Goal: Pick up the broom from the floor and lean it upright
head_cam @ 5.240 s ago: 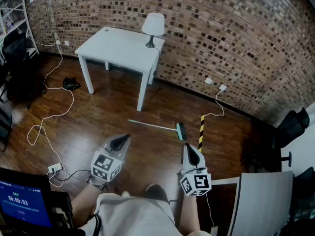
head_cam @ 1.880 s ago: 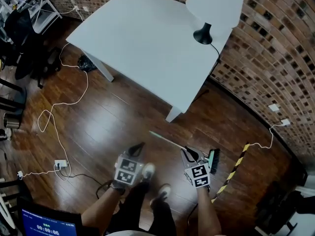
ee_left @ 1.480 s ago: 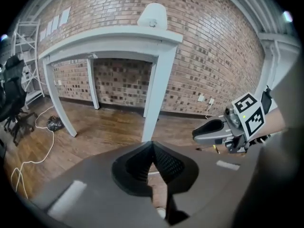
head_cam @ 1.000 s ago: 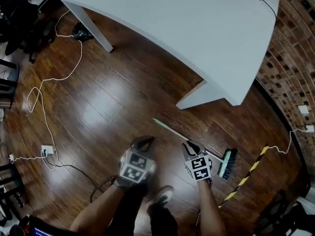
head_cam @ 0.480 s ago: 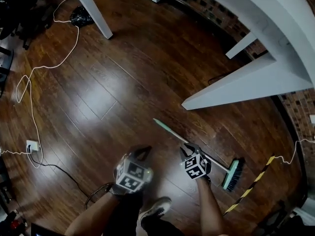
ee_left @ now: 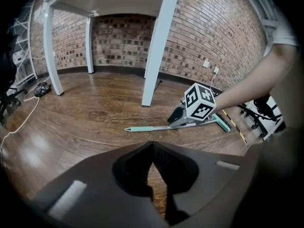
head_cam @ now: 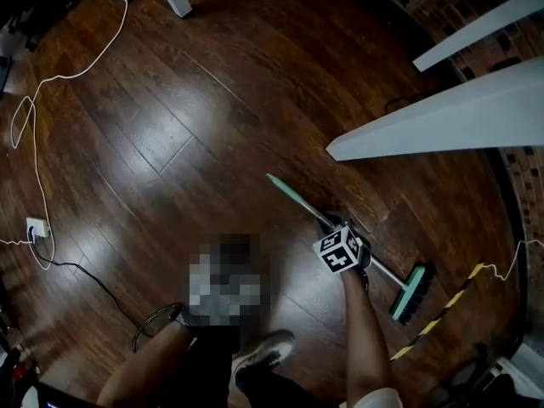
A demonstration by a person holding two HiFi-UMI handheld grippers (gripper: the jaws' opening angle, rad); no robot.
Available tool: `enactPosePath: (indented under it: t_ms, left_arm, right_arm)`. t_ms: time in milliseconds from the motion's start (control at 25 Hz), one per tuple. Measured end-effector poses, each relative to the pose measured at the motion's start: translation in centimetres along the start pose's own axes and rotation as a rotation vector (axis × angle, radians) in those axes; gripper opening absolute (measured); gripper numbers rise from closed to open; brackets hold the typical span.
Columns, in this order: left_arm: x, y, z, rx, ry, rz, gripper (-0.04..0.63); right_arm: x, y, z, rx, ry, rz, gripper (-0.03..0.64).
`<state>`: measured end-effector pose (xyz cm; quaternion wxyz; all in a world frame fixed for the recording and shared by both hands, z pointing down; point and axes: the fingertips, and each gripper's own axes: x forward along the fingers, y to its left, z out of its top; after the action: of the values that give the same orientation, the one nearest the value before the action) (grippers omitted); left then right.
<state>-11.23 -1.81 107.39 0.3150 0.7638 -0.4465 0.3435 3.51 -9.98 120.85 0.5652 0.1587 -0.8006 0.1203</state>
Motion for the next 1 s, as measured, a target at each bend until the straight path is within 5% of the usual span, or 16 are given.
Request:
enactPosePath:
  t_ms: [600,1000]
  left_arm:
    - [0.6,1.5,-2.1,-0.019,0.006,0.022,-0.002]
    - [-2.1,0.1,-1.1,-0.003,0.027,0.004,-0.002]
  right_arm:
    - [3.8,0.4,-1.4,-0.167,0.139,-0.003,0.094]
    - [0.6,1.1,-0.9,-0.144,0.106,-0.074,0.091]
